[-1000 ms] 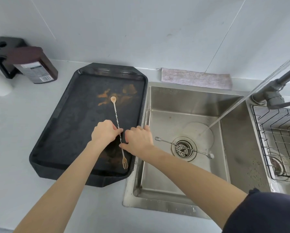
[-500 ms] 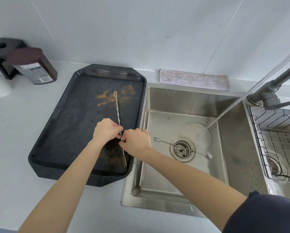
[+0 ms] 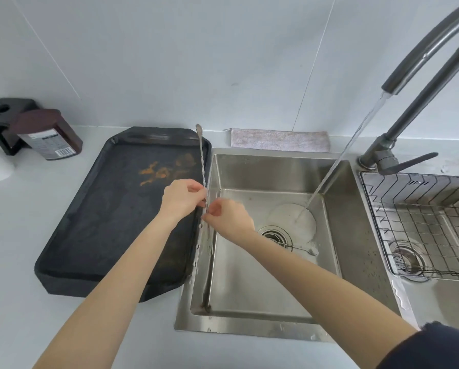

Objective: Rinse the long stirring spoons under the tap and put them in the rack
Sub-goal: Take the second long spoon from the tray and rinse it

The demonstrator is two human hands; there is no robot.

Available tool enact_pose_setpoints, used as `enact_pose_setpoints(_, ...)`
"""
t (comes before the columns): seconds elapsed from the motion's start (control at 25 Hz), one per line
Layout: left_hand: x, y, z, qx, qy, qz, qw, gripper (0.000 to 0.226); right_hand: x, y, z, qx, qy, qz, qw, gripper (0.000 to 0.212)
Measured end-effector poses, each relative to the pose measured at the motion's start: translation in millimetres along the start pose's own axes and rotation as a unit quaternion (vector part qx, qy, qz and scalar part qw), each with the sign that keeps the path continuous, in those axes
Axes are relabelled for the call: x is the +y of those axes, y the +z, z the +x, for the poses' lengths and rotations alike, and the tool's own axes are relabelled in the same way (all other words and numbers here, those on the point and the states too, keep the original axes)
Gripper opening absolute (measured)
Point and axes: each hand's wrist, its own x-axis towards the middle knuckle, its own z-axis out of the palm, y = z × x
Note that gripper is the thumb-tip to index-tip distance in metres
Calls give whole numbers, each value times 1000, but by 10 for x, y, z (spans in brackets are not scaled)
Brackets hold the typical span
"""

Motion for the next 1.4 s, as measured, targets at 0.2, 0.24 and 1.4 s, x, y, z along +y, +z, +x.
enact_pose_setpoints(0.2,251,342,-153,-30,51,-16,998,17,356,-326,-148,-4,26,15,1000,22)
enact_pose_setpoints(0.24,288,413,-172,-36,54,-19,998,20,424,-402,-175,-10,29,7,1000,24)
enact_pose_setpoints(1.4,740,1760,-322,-148,100,15,984,6,1352,-1871,9,62,57,430,899,18)
